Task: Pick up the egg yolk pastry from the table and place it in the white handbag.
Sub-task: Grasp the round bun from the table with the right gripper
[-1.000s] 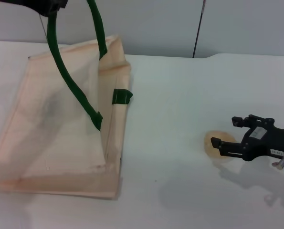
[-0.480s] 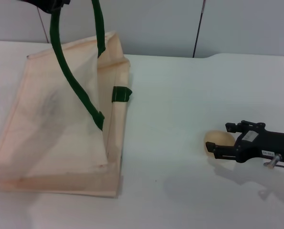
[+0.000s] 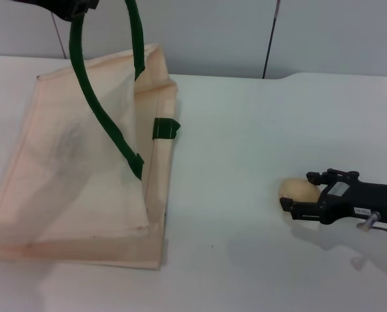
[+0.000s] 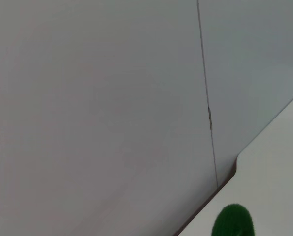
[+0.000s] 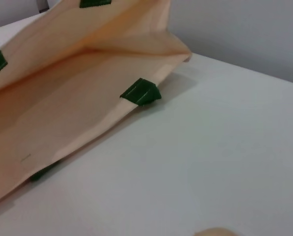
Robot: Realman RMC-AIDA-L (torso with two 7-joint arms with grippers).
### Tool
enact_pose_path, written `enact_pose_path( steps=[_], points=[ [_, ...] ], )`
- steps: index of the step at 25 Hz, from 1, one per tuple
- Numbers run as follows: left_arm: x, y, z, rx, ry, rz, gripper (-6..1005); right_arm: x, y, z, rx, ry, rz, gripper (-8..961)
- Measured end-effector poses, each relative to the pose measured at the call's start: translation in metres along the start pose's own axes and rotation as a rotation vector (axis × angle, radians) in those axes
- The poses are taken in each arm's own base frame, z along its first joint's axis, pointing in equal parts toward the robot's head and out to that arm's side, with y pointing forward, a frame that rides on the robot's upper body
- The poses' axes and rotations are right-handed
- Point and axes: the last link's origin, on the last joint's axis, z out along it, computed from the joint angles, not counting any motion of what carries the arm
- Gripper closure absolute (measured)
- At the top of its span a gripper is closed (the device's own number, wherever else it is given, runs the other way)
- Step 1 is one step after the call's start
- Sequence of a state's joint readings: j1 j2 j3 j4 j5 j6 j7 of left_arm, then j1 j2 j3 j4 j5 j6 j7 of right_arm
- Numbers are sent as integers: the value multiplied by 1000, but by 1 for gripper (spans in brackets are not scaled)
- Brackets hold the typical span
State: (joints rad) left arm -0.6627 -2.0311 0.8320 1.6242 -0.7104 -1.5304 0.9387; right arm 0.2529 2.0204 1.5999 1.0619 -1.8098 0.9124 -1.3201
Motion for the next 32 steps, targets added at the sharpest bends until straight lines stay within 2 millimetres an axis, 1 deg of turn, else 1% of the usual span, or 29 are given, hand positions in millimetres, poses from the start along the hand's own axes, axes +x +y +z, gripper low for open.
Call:
enact_pose_path(
  steps=[14, 19, 25, 32],
  points=[
    [4, 1, -5, 9, 5, 7, 878, 3, 2, 6, -28, 40, -24, 85],
    [8, 1, -8, 14, 21, 15, 878, 3, 4, 6, -41, 45, -47, 175],
    [10, 4, -8, -2, 28, 23, 878, 0, 2, 6, -29, 35, -64, 220],
    [10, 5, -8, -7, 28, 25, 878, -6, -1, 7, -10, 22, -76, 325]
  ],
)
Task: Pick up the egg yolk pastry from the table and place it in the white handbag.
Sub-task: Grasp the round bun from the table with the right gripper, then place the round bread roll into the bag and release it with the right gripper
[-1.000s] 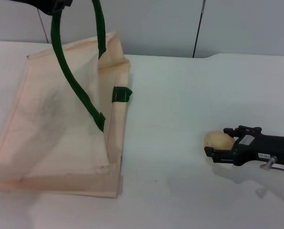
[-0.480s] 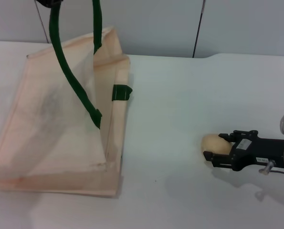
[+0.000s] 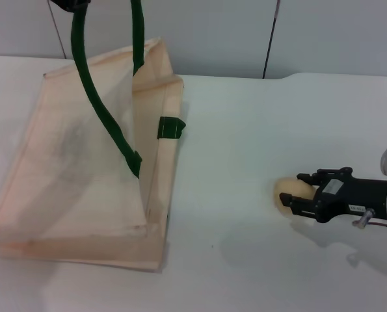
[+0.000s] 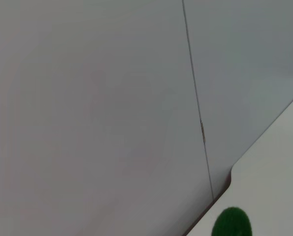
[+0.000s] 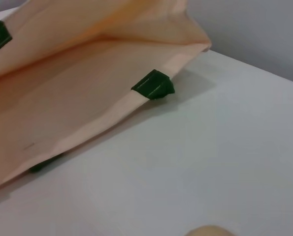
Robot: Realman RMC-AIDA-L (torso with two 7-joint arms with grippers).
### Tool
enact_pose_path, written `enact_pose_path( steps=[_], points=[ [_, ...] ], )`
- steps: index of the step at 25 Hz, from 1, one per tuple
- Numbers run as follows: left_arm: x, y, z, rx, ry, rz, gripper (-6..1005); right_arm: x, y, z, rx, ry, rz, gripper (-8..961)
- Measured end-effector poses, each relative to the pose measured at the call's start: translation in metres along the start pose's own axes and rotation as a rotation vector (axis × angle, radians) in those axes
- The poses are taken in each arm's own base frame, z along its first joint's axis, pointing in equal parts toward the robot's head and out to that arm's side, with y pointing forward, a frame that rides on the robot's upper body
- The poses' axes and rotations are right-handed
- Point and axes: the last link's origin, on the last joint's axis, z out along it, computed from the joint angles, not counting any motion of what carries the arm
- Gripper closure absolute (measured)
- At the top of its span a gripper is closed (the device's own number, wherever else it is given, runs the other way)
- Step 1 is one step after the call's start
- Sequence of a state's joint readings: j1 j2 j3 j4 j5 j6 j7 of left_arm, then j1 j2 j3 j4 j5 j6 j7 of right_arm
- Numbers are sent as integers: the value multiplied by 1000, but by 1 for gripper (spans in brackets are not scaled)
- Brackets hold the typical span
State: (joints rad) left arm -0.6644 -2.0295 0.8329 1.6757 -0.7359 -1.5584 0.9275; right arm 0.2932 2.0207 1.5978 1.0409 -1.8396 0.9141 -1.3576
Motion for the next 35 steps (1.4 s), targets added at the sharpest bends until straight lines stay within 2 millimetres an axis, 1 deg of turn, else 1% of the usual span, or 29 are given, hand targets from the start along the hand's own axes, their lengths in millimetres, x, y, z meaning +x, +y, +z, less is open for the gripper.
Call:
enact_pose_path(
  steps=[4, 17, 21, 24, 27, 32, 35],
  points=[
    [1, 1, 0, -6, 7, 2, 878, 0, 0, 0, 2, 1, -2, 389],
    [1, 1, 0, -9, 9, 3, 878, -1, -1, 0, 3, 2, -16, 466],
    [0, 2, 0, -14, 5, 3, 877, -1, -1, 0, 3, 1, -18, 470],
    [0, 2, 0, -15, 5, 3, 877, -5, -2, 1, 2, -3, -27, 473],
    [4, 4, -2, -22, 29, 7, 877, -19, -2, 0, 6, -35, -59, 475],
    [15, 7, -9, -20, 70, 35, 877, -60, -5, -6, 21, -139, -126, 480],
    [21, 9, -11, -24, 79, 53, 877, -84, -3, -7, -4, -226, -147, 480]
  ],
)
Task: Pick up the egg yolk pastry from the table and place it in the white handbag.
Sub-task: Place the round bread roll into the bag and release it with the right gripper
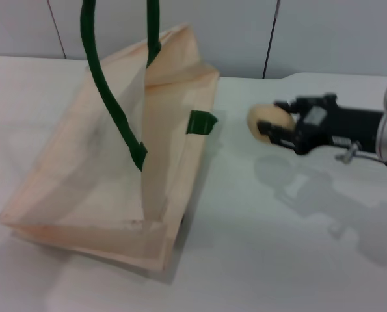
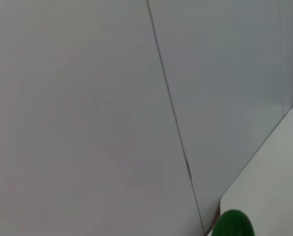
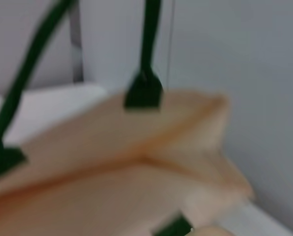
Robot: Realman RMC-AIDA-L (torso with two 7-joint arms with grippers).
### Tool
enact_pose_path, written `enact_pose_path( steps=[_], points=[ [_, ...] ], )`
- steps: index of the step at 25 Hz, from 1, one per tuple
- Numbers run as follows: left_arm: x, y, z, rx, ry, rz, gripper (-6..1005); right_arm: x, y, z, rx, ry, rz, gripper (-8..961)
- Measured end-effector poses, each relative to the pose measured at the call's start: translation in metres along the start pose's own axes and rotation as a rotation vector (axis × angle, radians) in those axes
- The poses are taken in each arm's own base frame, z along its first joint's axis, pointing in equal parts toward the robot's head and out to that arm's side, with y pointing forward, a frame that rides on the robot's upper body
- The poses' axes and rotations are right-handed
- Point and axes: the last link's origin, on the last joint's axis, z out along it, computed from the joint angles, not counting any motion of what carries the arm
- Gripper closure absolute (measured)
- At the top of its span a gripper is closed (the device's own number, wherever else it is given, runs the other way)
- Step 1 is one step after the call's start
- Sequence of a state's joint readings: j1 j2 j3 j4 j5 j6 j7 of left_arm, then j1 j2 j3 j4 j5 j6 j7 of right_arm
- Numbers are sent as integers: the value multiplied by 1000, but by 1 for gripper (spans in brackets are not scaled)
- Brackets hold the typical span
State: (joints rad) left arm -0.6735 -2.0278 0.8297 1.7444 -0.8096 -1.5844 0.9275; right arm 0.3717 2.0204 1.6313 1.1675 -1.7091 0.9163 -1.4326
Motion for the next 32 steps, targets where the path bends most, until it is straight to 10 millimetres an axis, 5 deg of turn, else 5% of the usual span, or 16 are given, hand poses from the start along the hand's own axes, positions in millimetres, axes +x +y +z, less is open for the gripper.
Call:
enact_pose_path(
  steps=[16, 32],
  points=[
    [9, 3, 0, -12, 24, 12, 877, -25, 32, 48, -243, -153, -64, 486],
    [18, 14, 6, -61, 48, 32, 877, -36, 27, 81, -269, -171, -152, 495]
  ],
)
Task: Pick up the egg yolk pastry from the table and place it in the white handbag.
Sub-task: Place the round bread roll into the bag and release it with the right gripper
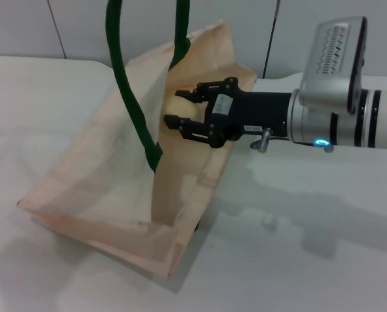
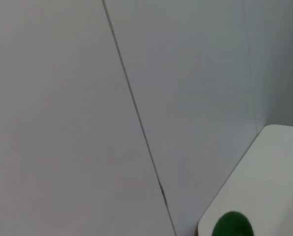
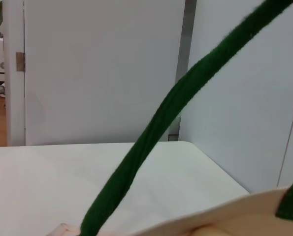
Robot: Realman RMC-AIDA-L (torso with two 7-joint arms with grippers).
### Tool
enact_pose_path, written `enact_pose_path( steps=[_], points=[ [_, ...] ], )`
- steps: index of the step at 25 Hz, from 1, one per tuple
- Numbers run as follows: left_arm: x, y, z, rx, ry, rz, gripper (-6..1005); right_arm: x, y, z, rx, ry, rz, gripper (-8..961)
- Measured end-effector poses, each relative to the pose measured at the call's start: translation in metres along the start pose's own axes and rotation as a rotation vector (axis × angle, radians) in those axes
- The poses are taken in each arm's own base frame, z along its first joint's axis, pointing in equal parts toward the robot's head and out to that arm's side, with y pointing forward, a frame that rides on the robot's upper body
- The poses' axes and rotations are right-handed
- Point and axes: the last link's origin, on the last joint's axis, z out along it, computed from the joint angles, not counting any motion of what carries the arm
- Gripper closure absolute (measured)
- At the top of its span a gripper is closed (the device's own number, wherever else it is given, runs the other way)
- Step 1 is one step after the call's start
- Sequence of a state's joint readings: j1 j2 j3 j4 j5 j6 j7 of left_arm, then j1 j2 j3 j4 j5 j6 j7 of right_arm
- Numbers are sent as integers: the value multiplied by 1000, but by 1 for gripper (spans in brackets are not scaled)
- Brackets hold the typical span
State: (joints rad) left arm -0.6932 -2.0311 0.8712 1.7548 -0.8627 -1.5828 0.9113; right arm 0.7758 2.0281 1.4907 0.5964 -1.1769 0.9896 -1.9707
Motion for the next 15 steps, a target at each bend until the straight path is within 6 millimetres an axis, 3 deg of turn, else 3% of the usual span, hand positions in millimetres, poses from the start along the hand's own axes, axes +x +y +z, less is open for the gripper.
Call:
enact_pose_path(
  steps=[15],
  points=[
    [1, 0, 1, -1, 1, -4, 877, 2, -4, 6, -9, 25, 15, 502]
  ],
)
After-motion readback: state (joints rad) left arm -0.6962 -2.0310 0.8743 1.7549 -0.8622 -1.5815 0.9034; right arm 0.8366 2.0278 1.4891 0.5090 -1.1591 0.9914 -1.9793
